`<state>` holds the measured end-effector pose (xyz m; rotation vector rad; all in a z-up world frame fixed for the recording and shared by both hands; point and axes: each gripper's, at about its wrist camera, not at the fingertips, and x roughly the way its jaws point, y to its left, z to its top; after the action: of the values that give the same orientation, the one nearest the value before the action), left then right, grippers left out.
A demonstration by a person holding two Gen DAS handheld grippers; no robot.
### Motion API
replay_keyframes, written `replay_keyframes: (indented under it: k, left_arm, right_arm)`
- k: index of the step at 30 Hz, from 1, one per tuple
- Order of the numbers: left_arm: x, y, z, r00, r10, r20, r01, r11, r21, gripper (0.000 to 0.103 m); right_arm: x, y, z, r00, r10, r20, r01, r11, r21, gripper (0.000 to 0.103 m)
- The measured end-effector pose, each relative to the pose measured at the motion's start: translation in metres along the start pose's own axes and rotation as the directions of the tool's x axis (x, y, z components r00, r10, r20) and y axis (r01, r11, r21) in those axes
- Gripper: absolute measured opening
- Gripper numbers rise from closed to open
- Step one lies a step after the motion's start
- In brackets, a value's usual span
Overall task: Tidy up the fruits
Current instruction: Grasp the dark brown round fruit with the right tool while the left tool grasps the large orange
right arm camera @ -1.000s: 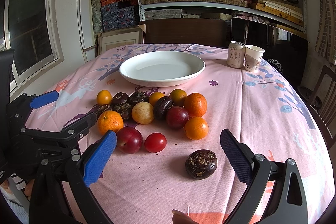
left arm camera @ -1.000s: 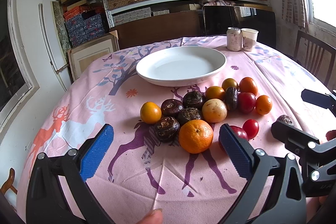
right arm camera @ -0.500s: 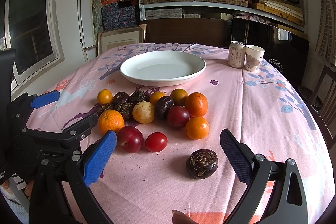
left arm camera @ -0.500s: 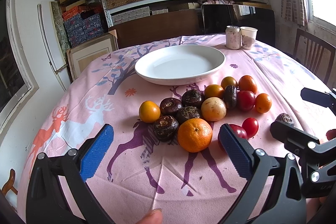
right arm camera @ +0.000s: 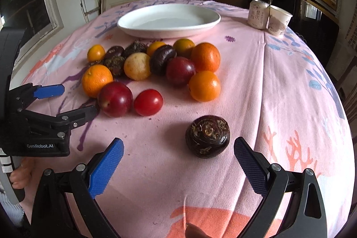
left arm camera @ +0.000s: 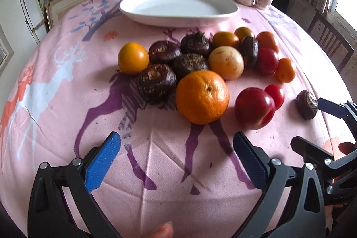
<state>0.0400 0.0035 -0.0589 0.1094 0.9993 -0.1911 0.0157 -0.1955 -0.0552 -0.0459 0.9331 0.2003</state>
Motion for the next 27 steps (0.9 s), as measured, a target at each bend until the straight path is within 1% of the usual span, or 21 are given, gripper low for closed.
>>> replay_keyframes:
  k: [2,5,8,10,11,13,15,18,19,20,21,22,23,24,25,26,27]
  left_arm:
    - [0.001,0.000,-0.001,1.000,0.006,0.004,-0.006,1.000,0.003,0.099]
    - [0.001,0.000,-0.004,1.000,0.008,-0.002,-0.008,1.000,0.006,0.099]
    - [-0.002,-0.001,-0.003,1.000,0.004,-0.009,-0.004,1.000,0.004,0.099]
    - [-0.002,-0.001,-0.004,1.000,0.006,-0.009,-0.006,1.000,0.006,0.099]
    - [-0.002,-0.001,-0.002,1.000,0.008,-0.010,-0.008,1.000,0.007,0.099]
    - [-0.002,-0.001,-0.002,1.000,0.008,-0.011,-0.008,1.000,0.006,0.099]
    - [-0.001,-0.003,0.001,1.000,0.007,-0.012,-0.007,1.000,0.004,0.099]
    - [0.000,-0.001,0.007,1.000,-0.006,-0.006,0.006,1.000,0.017,0.099]
    - [0.000,0.000,0.008,1.000,-0.012,-0.002,0.012,1.000,0.015,0.099]
    - [-0.001,0.001,0.009,1.000,-0.016,0.004,0.016,1.000,0.016,0.099]
    - [-0.002,0.001,0.010,1.000,-0.020,0.011,0.019,1.000,0.021,0.099]
    - [-0.004,0.001,0.010,0.999,-0.024,0.021,0.023,0.999,0.033,0.098]
    - [-0.005,0.000,0.011,0.999,-0.026,0.030,0.024,0.999,0.046,0.096]
    - [-0.007,-0.001,0.011,0.999,-0.026,0.039,0.024,0.998,0.061,0.088]
    - [-0.008,-0.001,0.012,0.999,-0.030,0.044,0.027,0.997,0.073,0.081]
    - [-0.007,-0.001,0.013,0.998,-0.037,0.042,0.034,0.996,0.078,0.072]
    - [-0.007,0.001,0.014,0.998,-0.058,0.038,0.055,0.996,0.075,0.071]
  right_arm:
    - [0.004,-0.009,0.001,1.000,0.002,-0.024,-0.001,1.000,0.018,0.100]
    - [0.007,-0.017,0.000,0.998,-0.041,-0.037,0.040,0.999,-0.026,0.100]
    - [0.005,-0.025,-0.002,0.999,0.024,-0.047,-0.028,0.996,-0.089,0.100]
    - [0.003,-0.026,-0.003,0.997,0.047,-0.057,-0.054,0.990,-0.133,0.100]
    - [0.002,-0.026,-0.003,0.997,0.056,-0.058,-0.063,0.989,-0.136,0.100]
    - [0.002,-0.023,-0.002,0.998,0.039,-0.057,-0.047,0.988,-0.146,0.100]
    - [0.002,-0.024,0.000,0.998,0.042,-0.052,-0.048,0.992,-0.120,0.100]
    - [-0.001,-0.026,0.002,0.996,0.087,-0.025,-0.089,0.992,-0.089,0.100]
    - [-0.001,-0.026,0.003,0.996,0.090,-0.022,-0.091,0.992,-0.086,0.100]
    - [0.001,-0.027,0.004,0.996,0.091,-0.026,-0.093,0.992,-0.084,0.096]
    - [0.001,-0.028,0.004,0.996,0.084,-0.026,-0.086,0.993,-0.079,0.089]
    - [0.000,-0.029,0.005,0.996,0.087,-0.019,-0.088,0.993,-0.076,0.087]
    - [-0.001,-0.029,0.005,0.996,0.093,-0.014,-0.094,0.993,-0.075,0.078]
    - [-0.002,-0.029,0.005,0.996,0.086,-0.010,-0.086,0.993,-0.076,0.068]
    - [-0.002,-0.030,0.006,0.997,0.077,-0.007,-0.078,0.994,-0.075,0.063]
    - [-0.002,-0.031,0.006,0.997,0.074,-0.004,-0.074,0.995,-0.074,0.052]
    - [-0.002,-0.032,0.007,0.996,0.084,-0.003,-0.084,0.994,-0.073,0.045]
